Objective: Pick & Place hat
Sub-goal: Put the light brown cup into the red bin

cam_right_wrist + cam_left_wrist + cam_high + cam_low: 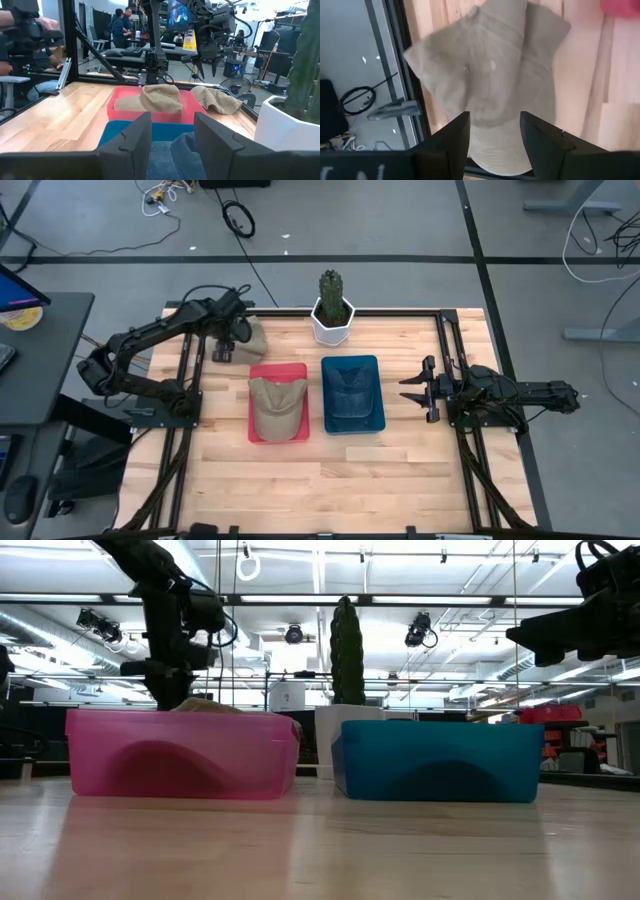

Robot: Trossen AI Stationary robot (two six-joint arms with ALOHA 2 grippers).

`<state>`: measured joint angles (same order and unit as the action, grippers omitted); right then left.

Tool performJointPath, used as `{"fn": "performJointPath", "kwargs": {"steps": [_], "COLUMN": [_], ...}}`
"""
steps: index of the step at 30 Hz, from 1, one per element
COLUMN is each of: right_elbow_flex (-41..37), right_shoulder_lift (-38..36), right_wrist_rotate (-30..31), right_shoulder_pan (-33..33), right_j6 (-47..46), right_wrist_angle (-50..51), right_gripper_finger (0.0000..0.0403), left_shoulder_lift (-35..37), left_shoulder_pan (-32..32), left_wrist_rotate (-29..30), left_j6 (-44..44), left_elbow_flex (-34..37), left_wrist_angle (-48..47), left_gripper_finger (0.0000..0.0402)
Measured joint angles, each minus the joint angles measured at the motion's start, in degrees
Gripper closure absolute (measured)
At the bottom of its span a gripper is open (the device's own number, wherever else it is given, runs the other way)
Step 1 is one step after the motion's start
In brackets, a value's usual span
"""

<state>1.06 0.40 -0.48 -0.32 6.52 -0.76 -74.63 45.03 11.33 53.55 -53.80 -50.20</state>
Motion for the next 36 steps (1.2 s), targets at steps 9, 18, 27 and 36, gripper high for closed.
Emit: {"fn": "performJointPath", "kwargs": {"steps": [9, 18, 27, 36], "right_elbow_flex": [0.0, 0.0, 0.0, 0.0], "right_shoulder_lift": [0.0, 0.0, 0.0, 0.0], "right_wrist_rotate": [0.0, 0.0, 0.0, 0.0], "right_shoulder_pan": [0.0, 0.0, 0.0, 0.0], "right_j6": [0.0, 0.0, 0.0, 0.0], "right_wrist_angle": [0.0, 0.0, 0.0, 0.0], "right_gripper_finger": [0.0250, 0.0250, 0.0250, 0.0250], "left_shoulder_lift": [-0.5, -5.7, -12.5, -16.2], "left_shoulder_pan": [3.8, 4.0, 4.0, 3.8], "left_wrist_rotate": [-2.3, -2.9, 0.6, 1.9], "left_j6": [2.7, 4.1, 1.6, 1.1], "left_elbow_flex": [3.6, 3.7, 3.7, 3.6], "left_wrist_angle": [4.4, 5.3, 8.0, 7.0], "left_gripper_finger": [0.0225, 0.0225, 0.0225, 0.0295]}}
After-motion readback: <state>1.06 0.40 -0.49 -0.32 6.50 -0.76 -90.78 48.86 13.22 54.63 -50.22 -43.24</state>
